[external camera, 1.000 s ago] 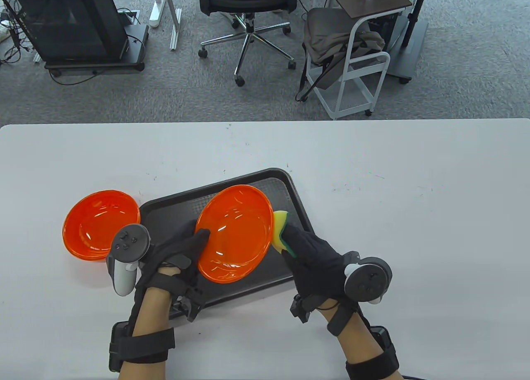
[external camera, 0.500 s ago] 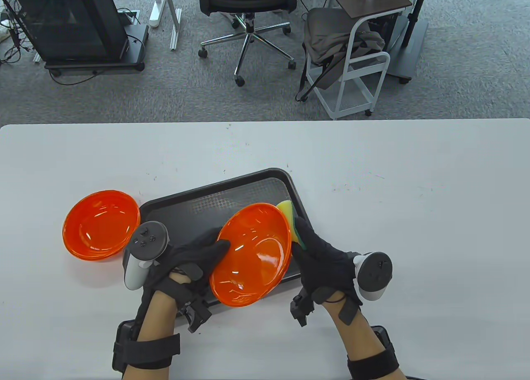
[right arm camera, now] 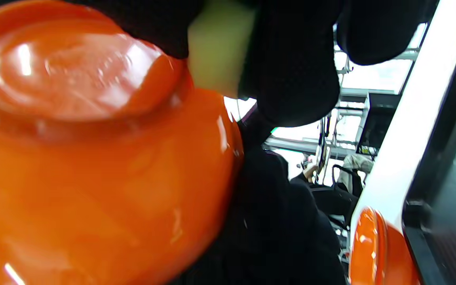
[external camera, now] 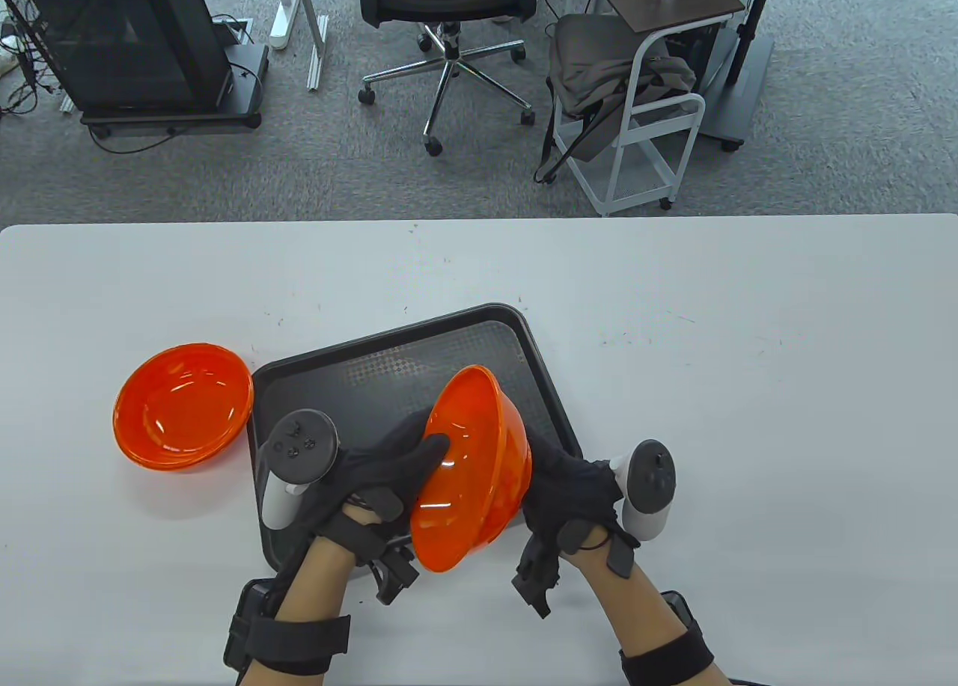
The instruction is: Wipe bowl with sponge
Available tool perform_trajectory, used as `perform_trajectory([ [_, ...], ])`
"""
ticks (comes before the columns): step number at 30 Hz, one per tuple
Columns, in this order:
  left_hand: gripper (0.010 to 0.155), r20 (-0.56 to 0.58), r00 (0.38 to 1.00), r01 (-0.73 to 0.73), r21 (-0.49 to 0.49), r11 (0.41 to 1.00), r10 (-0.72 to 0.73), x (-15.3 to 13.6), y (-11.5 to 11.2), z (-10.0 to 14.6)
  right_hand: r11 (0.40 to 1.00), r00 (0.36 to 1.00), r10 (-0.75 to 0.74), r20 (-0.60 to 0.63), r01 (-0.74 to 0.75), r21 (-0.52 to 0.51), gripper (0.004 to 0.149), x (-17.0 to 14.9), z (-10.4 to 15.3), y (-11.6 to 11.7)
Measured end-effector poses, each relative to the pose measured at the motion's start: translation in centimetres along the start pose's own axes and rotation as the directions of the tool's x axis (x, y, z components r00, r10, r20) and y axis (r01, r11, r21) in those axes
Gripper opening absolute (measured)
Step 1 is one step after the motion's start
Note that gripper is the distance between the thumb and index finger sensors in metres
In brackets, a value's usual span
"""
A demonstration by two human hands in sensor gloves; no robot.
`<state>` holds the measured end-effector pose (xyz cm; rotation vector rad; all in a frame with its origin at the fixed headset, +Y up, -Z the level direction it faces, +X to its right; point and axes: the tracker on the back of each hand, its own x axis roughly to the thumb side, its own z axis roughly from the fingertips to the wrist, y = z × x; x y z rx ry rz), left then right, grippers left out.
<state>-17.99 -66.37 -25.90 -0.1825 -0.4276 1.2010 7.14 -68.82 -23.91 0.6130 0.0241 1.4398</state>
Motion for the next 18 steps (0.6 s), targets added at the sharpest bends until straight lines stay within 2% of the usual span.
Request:
perform_trajectory([
  [8, 0.060, 0.031, 0.999, 0.021, 0.247, 0.969, -0.030, 0.1, 1.8, 0.9, 0.994, 1.000, -0.011, -0.025, 0.013, 0.106, 0.053, -0.2, -0.2, 2.2],
  [13, 0.056, -0.031, 0.995, 0.099, 0.385, 0.917, -0.095, -0.2, 3.9, 1.9, 0.991, 0.999, 0.002, -0.047, 0.005, 0.137, 0.054, -0.5, 0.0, 3.3],
  [18, 0.055, -0.080, 0.991, 0.130, 0.509, 0.851, -0.104, -1.1, 5.6, 2.6, 0.992, 1.000, 0.019, -0.023, -0.016, 0.123, 0.055, -0.1, -0.1, 3.1],
])
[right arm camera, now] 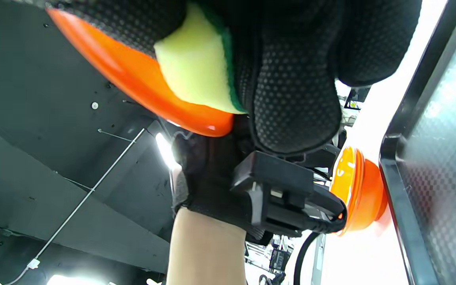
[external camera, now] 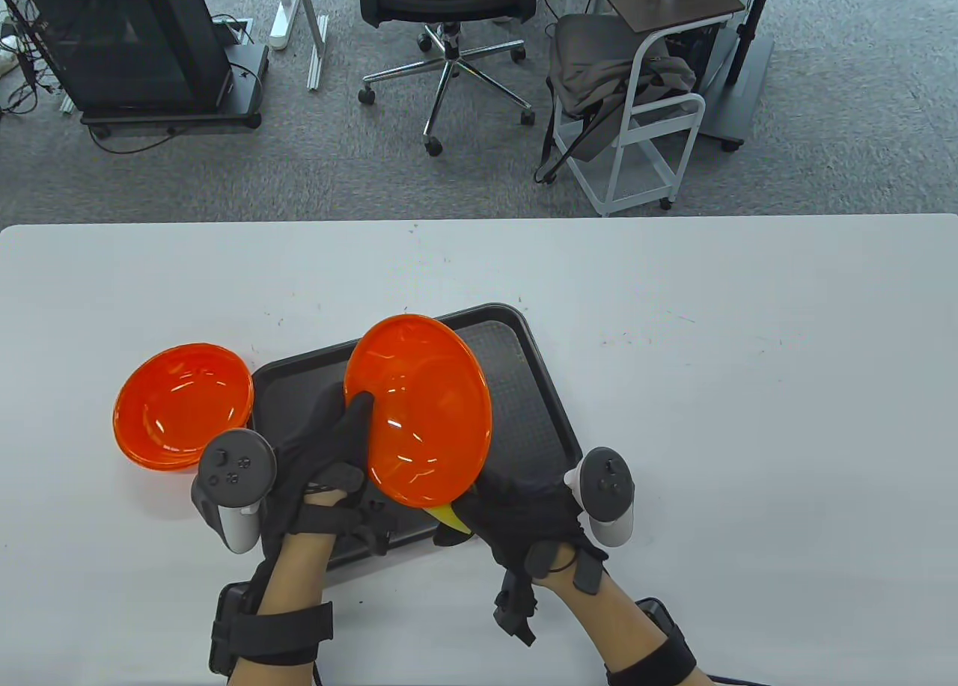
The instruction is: Wipe bowl with sponge
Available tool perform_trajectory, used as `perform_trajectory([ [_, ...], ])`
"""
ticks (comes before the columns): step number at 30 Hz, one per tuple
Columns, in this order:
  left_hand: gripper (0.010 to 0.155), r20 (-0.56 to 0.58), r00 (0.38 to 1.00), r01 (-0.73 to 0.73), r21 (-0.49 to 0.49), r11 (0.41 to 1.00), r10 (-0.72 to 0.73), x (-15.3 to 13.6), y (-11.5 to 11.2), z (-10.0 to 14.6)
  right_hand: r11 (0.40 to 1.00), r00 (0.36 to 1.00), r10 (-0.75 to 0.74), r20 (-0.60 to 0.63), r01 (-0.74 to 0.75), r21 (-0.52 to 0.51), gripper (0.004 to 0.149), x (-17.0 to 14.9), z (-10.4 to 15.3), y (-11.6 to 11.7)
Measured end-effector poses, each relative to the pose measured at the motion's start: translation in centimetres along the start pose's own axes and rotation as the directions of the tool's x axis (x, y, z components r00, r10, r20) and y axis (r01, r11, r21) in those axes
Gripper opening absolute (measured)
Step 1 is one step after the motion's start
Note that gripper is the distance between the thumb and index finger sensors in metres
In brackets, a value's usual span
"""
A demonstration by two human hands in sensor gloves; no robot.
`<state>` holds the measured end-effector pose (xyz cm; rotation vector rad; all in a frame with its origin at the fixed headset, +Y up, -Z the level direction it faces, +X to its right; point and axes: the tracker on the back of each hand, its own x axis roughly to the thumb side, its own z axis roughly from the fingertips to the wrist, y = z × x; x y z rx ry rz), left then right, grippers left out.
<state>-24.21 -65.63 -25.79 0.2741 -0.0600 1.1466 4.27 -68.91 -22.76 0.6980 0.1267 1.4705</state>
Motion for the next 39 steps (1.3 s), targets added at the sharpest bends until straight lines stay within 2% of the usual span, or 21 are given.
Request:
perform_trajectory([
  [4, 0.054, -0.034, 0.999, 0.019, 0.040, 0.999, -0.018, -0.7, 0.7, -0.2, 0.999, 1.000, 0.010, 0.025, -0.009, -0.040, 0.054, 0.4, 0.1, -0.7],
  [12, 0.055, -0.066, 0.995, 0.073, 0.008, 0.997, -0.073, -1.0, 1.5, -0.4, 0.981, 0.990, 0.119, 0.078, -0.105, -0.162, 0.053, 0.9, 0.5, -2.2],
  [15, 0.055, -0.070, 0.995, 0.070, -0.030, 0.997, -0.072, -1.1, 1.4, -0.5, 0.966, 0.982, 0.161, 0.100, -0.136, -0.221, 0.052, 1.2, 0.8, -2.6],
  [18, 0.055, -0.028, 0.997, 0.070, -0.075, 0.995, -0.072, -0.9, 1.0, -0.7, 0.941, 0.972, 0.207, 0.110, -0.167, -0.293, 0.052, 1.6, 1.1, -3.1],
  [22, 0.055, 0.003, 0.998, 0.058, -0.235, 0.970, -0.059, -0.5, -0.1, -0.9, 0.914, 0.958, 0.259, 0.126, -0.201, -0.352, 0.050, 1.9, 1.4, -4.0],
  [26, 0.056, -0.003, 1.000, 0.011, -0.330, 0.944, -0.012, -0.2, -1.0, -0.9, 0.920, 0.962, 0.236, 0.137, -0.176, -0.350, 0.050, 1.8, 1.5, -4.4],
  [34, 0.054, 0.022, 0.993, -0.096, -0.469, 0.878, 0.120, 0.4, -2.9, -0.7, 0.961, 0.988, 0.072, 0.138, -0.032, -0.274, 0.050, 1.3, 1.1, -4.4],
  [36, 0.054, 0.036, 0.989, -0.110, -0.478, 0.871, 0.145, 0.7, -3.4, -0.5, 0.967, 0.991, 0.034, 0.129, 0.000, -0.256, 0.050, 1.0, 1.1, -4.2],
  [39, 0.054, 0.065, 0.982, -0.131, -0.436, 0.890, 0.177, 1.0, -4.2, -0.2, 0.968, 0.993, -0.024, 0.118, 0.053, -0.247, 0.051, 0.6, 1.0, -4.2],
])
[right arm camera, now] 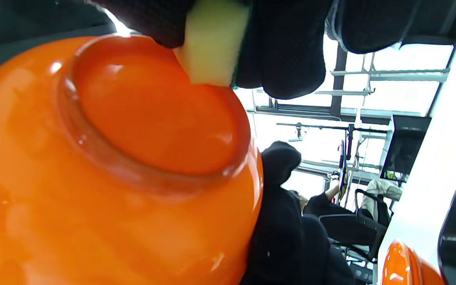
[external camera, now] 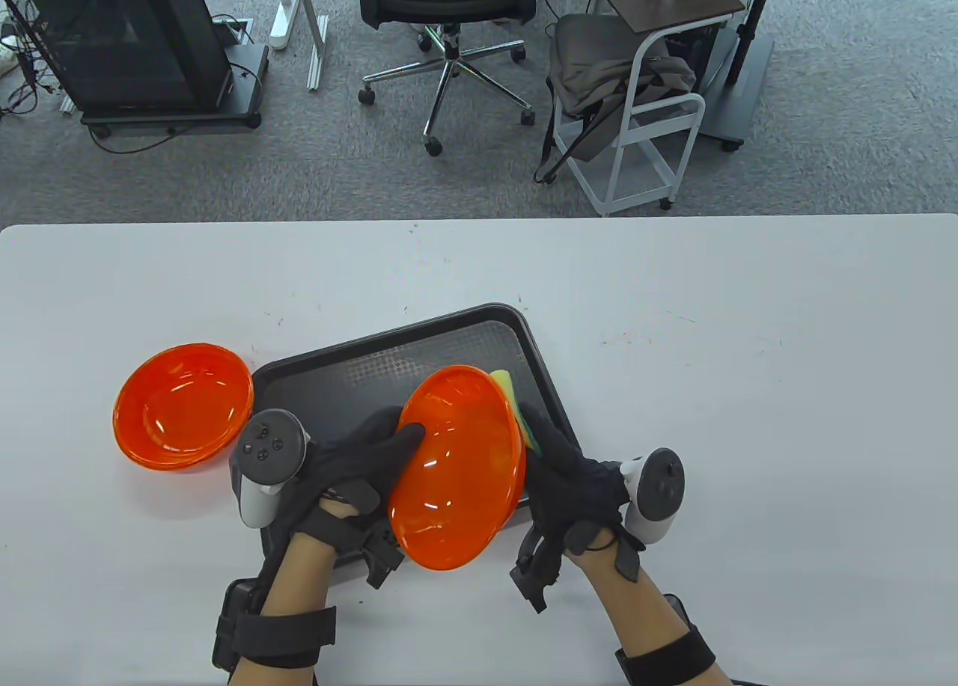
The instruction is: Wipe bowl with sponge
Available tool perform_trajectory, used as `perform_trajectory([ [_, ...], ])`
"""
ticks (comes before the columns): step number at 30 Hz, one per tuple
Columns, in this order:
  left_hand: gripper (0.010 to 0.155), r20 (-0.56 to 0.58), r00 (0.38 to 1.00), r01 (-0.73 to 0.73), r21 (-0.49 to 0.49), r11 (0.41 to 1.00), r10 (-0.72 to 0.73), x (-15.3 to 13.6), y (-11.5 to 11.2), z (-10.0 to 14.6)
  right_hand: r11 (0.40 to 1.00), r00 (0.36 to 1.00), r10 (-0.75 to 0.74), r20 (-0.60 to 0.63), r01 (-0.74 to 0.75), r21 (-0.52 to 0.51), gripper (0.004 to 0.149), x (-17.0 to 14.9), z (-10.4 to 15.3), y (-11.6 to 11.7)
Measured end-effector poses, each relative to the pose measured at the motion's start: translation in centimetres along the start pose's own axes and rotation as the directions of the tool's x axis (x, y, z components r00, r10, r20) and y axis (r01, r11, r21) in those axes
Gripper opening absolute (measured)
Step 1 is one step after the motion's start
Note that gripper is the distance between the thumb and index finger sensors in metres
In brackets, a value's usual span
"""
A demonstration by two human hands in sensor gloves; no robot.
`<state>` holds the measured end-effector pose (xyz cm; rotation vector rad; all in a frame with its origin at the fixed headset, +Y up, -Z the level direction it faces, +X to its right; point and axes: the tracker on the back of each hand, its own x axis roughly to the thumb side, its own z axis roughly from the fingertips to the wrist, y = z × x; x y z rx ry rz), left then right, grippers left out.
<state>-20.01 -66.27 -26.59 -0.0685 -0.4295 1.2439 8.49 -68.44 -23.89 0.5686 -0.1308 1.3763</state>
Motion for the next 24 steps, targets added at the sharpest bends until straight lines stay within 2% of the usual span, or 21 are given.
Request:
perform_trajectory([
  [5, 0.052, 0.005, 1.000, -0.022, 0.039, 0.999, 0.022, 0.5, -0.8, 0.2, 0.998, 0.999, 0.024, -0.048, -0.021, 0.058, 0.052, -0.4, -0.1, 0.3],
  [10, 0.052, 0.047, 0.999, 0.013, 0.193, 0.981, -0.022, 1.2, -0.4, 0.7, 0.987, 0.996, 0.063, -0.061, -0.053, 0.153, 0.052, -0.5, -0.2, 1.5],
  [13, 0.052, 0.021, 1.000, 0.002, 0.268, 0.963, -0.008, 0.8, 0.5, 1.0, 0.969, 0.988, 0.145, -0.043, -0.133, 0.210, 0.052, -0.3, -0.2, 2.1],
  [24, 0.052, -0.068, 0.997, -0.016, 0.309, 0.951, 0.039, -0.9, 3.3, 1.5, 0.970, 0.990, 0.141, 0.009, -0.140, 0.200, 0.050, 0.4, -0.2, 1.9],
])
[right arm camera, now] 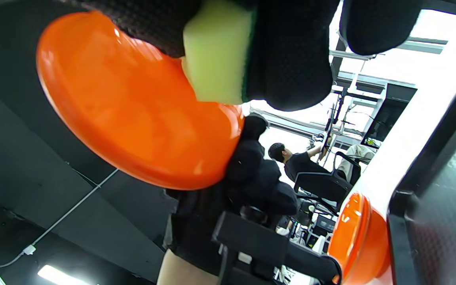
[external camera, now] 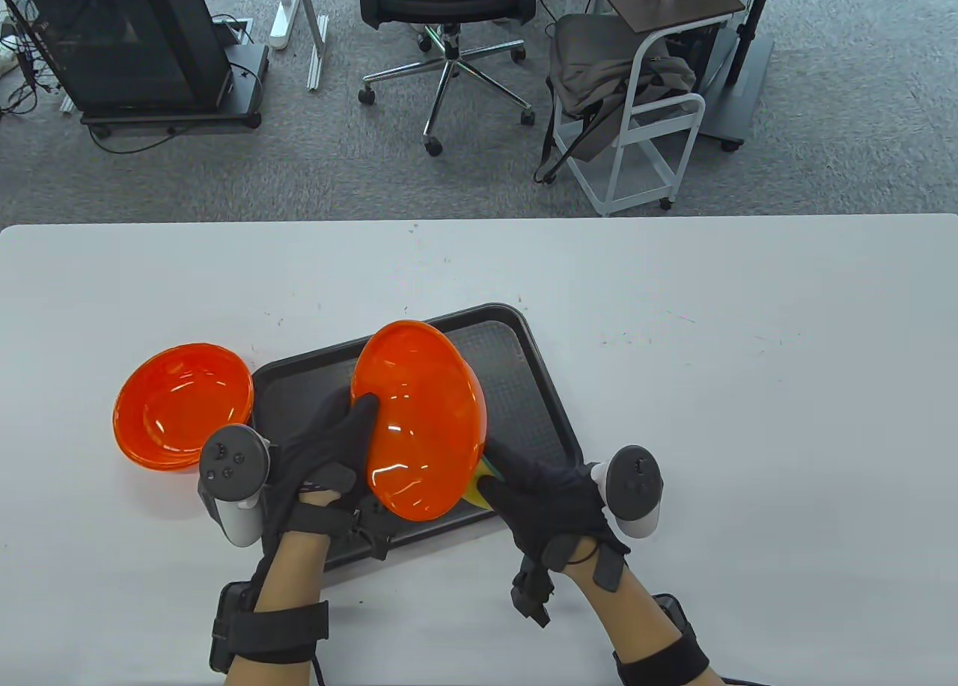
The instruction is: Wipe bowl with sponge
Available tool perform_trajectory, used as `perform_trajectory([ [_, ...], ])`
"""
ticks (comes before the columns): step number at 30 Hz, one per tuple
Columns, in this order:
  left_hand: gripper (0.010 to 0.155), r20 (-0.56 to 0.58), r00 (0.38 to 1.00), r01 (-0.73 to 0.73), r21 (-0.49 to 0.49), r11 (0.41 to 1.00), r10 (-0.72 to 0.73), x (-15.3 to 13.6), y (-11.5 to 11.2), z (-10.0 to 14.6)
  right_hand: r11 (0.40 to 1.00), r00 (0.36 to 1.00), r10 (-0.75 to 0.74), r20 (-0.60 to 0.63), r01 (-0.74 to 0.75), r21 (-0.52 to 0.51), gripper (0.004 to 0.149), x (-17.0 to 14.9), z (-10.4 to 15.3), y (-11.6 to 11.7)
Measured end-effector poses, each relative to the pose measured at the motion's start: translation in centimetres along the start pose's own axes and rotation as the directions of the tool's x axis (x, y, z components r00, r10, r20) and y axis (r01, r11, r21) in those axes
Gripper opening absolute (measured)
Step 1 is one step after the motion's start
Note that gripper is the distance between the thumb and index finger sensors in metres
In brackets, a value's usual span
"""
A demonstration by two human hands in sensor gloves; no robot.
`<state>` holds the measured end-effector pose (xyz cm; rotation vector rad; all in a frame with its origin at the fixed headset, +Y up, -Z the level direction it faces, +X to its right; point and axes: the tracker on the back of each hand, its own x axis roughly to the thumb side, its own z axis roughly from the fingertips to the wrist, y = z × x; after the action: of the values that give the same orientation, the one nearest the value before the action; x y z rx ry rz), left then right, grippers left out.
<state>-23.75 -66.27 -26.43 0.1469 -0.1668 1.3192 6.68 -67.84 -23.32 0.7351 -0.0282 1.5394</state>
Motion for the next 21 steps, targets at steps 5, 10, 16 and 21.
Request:
perform_trajectory([
  [5, 0.052, -0.024, 1.000, 0.002, -0.026, 1.000, -0.002, -0.2, 0.1, -0.1, 0.998, 0.999, -0.036, 0.039, 0.038, -0.054, 0.049, 0.3, 0.1, -0.6],
  [10, 0.052, -0.037, 0.999, 0.023, -0.072, 0.997, -0.026, -0.2, -0.7, -0.2, 0.990, 0.996, -0.064, 0.062, 0.072, -0.121, 0.050, 0.5, 0.3, -1.2],
  [16, 0.052, -0.027, 0.999, 0.023, -0.156, 0.988, -0.028, 0.2, -2.0, -0.1, 0.983, 0.996, -0.053, 0.070, 0.064, -0.169, 0.049, 0.5, 0.4, -1.5],
  [21, 0.052, -0.027, 0.999, 0.017, -0.219, 0.976, -0.024, 0.5, -3.0, 0.0, 0.984, 0.998, -0.043, 0.049, 0.051, -0.171, 0.049, 0.2, 0.5, -1.5],
])
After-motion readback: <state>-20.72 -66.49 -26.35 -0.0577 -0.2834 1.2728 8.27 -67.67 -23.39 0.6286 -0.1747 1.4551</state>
